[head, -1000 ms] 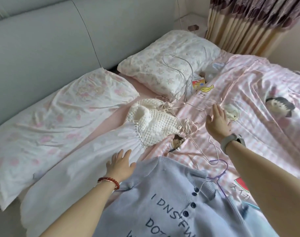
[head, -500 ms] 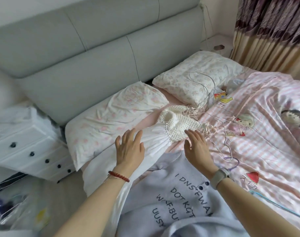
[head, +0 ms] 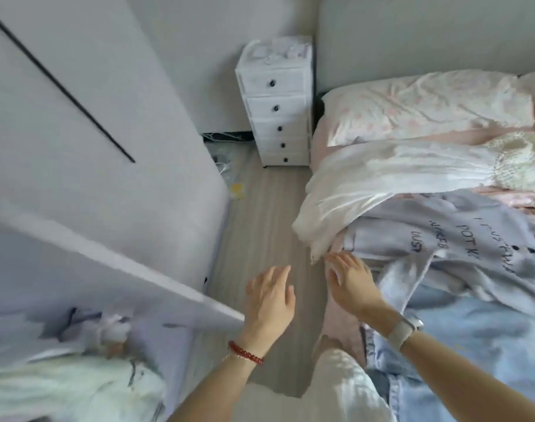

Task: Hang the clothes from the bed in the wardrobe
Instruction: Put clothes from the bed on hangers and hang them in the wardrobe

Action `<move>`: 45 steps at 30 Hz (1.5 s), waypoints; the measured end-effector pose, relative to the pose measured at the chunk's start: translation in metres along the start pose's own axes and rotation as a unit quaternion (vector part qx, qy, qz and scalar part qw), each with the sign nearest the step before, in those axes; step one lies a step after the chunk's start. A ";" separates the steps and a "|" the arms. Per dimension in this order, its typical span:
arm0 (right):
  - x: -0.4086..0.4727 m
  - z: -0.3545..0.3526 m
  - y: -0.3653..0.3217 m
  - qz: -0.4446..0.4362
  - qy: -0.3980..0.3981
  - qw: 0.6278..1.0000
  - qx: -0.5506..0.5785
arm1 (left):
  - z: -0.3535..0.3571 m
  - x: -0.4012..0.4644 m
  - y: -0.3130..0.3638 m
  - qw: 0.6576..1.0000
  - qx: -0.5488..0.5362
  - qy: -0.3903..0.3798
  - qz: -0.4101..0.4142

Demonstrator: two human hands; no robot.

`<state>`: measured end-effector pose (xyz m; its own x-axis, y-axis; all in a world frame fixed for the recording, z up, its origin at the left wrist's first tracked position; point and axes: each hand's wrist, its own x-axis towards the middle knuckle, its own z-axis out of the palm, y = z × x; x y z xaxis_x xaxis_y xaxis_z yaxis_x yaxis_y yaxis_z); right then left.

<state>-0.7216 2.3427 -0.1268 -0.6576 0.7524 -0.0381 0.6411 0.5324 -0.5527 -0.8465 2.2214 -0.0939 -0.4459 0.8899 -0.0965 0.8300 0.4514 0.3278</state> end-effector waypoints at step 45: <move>-0.051 0.241 -0.765 -0.398 -0.290 0.848 0.195 | -0.306 -0.347 -0.470 0.793 0.118 0.420 -0.425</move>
<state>-1.2741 1.8033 0.0976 -0.9771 -0.1634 0.1363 -0.2033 0.5283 -0.8243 -1.1842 1.6803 0.0734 -0.8619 -0.0556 0.5040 0.1051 0.9528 0.2847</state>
